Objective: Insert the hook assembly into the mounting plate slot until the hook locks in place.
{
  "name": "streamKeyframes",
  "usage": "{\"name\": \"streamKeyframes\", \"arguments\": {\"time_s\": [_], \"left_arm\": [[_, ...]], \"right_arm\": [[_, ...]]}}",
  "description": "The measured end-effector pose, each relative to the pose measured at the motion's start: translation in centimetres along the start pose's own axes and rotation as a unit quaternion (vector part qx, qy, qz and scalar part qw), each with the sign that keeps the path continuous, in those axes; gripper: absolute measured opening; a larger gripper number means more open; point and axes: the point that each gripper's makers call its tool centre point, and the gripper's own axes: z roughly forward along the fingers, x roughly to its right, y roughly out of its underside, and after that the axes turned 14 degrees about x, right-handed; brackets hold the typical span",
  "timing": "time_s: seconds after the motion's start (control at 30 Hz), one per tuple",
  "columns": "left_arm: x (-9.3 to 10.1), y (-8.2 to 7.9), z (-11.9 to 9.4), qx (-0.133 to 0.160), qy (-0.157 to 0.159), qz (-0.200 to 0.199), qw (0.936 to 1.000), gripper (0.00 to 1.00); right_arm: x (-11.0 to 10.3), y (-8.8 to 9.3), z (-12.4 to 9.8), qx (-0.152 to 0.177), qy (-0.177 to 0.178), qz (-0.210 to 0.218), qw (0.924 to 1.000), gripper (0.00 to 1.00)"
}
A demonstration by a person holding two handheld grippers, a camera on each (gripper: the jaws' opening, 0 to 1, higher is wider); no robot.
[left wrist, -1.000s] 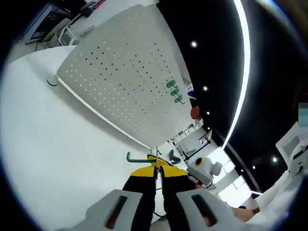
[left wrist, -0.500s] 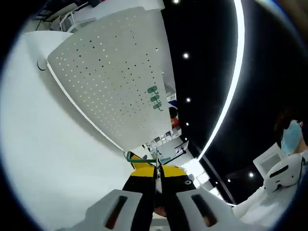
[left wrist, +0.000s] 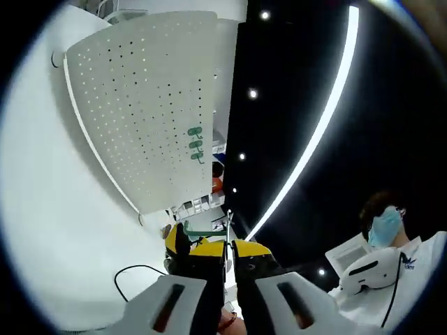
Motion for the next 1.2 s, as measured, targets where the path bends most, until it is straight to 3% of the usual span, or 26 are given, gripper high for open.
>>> {"name": "streamKeyframes", "arguments": {"time_s": [0.27,0.43,0.57,0.67,0.77,1.0,1.1,1.2], "left_arm": [[2.9,0.7,0.3,-0.014,0.068,-0.046,0.9966,0.03],[3.2,1.0,0.5,-0.015,0.077,-0.056,0.9953,0.03],[3.8,1.7,0.3,-0.024,0.093,-0.092,0.9911,0.03],[3.9,1.8,0.1,-0.020,0.101,-0.097,0.9900,0.03],[4.3,2.0,0.0,-0.027,0.111,-0.135,0.9842,0.03],[4.4,2.1,-0.1,-0.021,0.120,-0.146,0.9817,0.04],[4.9,1.8,-0.1,-0.013,0.135,-0.175,0.9752,0.04],[5.4,1.9,-0.1,-0.019,0.148,-0.194,0.9695,0.04]], "right_arm": [[-1.8,-0.7,0.7,0.026,-0.041,0.053,0.9974,0.17],[-3.2,-2.0,0.7,0.061,-0.071,0.101,0.9905,0.16],[-3.4,-1.7,0.7,0.056,-0.073,0.100,0.9907,0.16],[-4.2,-1.8,0.7,0.060,-0.089,0.121,0.9869,0.13],[-5.0,-1.9,0.8,0.062,-0.108,0.154,0.9802,0.11],[-5.4,-1.9,0.6,0.062,-0.114,0.183,0.9746,0.09],[-5.7,-2.2,0.6,0.074,-0.119,0.196,0.9706,0.07],[-6.4,-2.8,0.7,0.094,-0.133,0.226,0.9605,0.05]]}}
